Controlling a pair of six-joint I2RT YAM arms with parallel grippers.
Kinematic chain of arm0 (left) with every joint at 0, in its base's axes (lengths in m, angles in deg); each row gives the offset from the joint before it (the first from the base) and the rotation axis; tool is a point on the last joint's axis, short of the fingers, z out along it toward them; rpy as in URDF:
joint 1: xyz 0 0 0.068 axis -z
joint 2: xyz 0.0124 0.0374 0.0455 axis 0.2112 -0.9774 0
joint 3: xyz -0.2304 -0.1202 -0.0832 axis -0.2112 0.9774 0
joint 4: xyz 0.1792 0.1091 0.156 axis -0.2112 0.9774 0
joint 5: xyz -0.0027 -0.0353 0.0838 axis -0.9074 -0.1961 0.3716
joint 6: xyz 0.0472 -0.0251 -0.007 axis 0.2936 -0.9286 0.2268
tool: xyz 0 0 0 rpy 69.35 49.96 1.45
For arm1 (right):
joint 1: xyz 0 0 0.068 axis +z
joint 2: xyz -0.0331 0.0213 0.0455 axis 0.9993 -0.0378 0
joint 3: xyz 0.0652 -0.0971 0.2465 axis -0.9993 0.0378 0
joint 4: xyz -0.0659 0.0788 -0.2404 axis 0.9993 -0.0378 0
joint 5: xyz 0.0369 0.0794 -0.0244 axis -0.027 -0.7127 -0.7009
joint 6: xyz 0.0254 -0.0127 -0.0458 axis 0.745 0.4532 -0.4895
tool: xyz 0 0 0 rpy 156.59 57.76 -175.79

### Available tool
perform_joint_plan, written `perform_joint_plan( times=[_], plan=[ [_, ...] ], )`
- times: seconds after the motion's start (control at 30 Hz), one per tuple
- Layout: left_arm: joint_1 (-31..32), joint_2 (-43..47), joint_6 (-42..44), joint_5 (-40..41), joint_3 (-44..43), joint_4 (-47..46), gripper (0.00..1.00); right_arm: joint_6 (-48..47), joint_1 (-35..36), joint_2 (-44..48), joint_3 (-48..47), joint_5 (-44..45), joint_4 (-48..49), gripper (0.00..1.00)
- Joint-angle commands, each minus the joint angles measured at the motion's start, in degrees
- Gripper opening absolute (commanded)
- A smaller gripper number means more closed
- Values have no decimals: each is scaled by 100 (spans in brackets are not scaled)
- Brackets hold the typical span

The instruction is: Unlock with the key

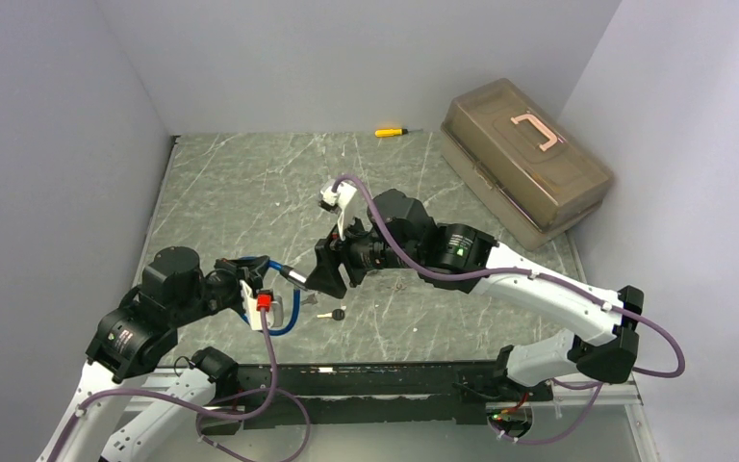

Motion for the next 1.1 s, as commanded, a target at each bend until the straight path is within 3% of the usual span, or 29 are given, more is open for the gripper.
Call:
perform_joint_plan(
  times=[0.0, 0.3, 0.47, 0.7, 0.87, 0.9, 0.93, 1.0, 1.07],
  plan=[
    [23, -68, -132, -99, -247, -372, 0, -136, -15, 60, -216, -241, 208, 65],
    [29, -84, -91, -117, -316, -369, 0, -253, -5, -397, -486, -272, -30, 66],
    [32, -100, -102, -126, -393, -396, 0, -328, -6, -660, -652, -306, -128, 61],
    [32, -70, -71, -115, -402, -369, 0, -348, -4, -794, -740, -376, -142, 43],
    [32, -63, -107, -205, -437, -311, 0, -390, -7, -839, -843, -337, -135, 11],
    [32, -74, -145, -250, -460, -285, 3, -406, -4, -830, -850, -327, -134, 2],
    [30, -82, -220, -299, -508, -260, 14, -435, 6, -819, -851, -318, -135, 0],
    [32, -139, -602, -401, -631, -278, 44, -525, 3, -795, -860, -340, -181, 0],
    [25, -245, -1076, -507, -820, -242, 58, -634, 14, -747, -869, -365, -253, 0]
  ],
)
